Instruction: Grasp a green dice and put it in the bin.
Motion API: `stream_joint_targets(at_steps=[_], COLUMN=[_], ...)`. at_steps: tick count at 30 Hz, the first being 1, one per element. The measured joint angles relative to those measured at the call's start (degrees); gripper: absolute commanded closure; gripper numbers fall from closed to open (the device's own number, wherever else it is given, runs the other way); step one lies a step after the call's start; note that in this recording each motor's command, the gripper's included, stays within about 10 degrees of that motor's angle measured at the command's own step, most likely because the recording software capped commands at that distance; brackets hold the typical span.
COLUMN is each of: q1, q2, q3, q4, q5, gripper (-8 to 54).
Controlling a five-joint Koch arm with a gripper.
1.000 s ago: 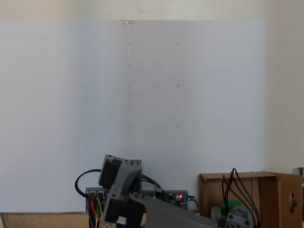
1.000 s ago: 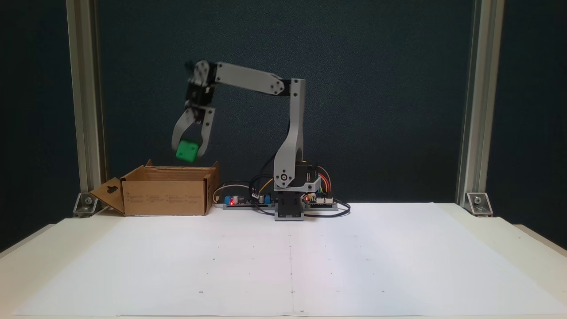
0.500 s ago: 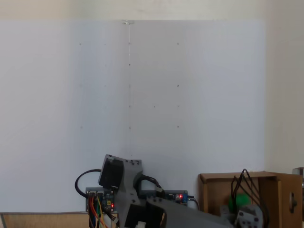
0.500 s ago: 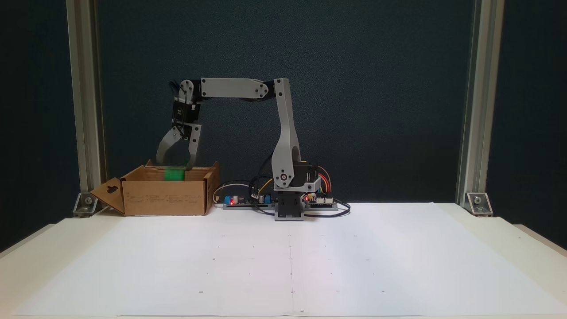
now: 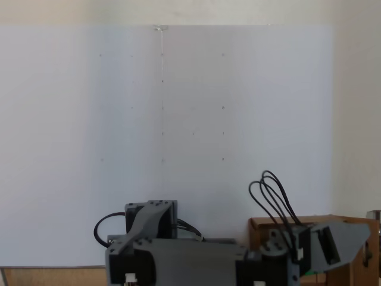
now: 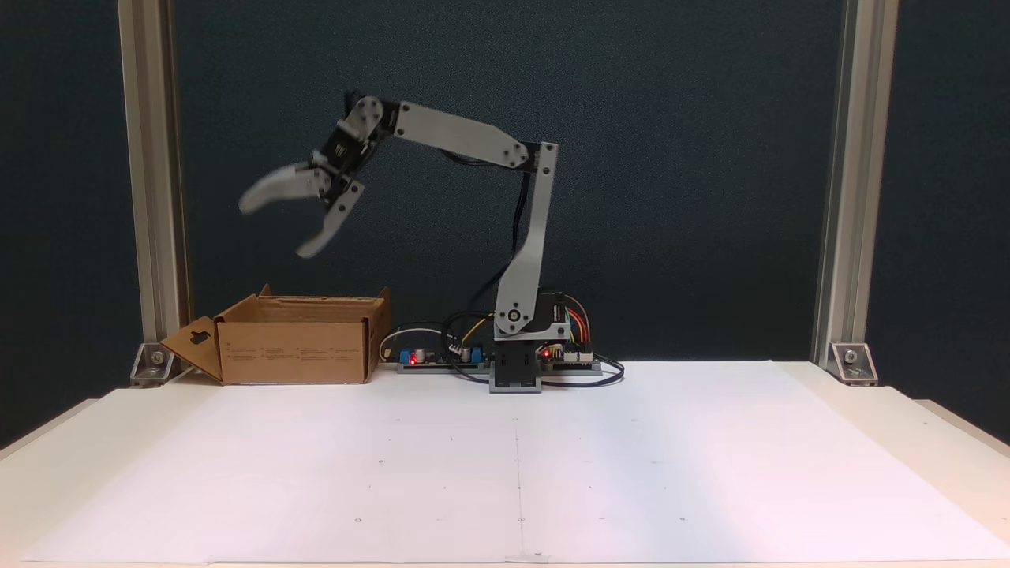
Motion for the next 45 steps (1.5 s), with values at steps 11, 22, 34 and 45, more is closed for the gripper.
stream_joint_targets(at_steps=[11, 22, 34, 45], q1=[-36.74, -73.30, -85.61, -85.08], q2=[6.86, 10.37, 21.36, 28.12], q3=[0.09, 0.09, 24.52, 48.78], q4=[-7.82, -7.82, -13.62, -32.52], q5=[3.60, 3.60, 3.69, 3.69], gripper=[1.3, 1.5, 1.4, 1.1])
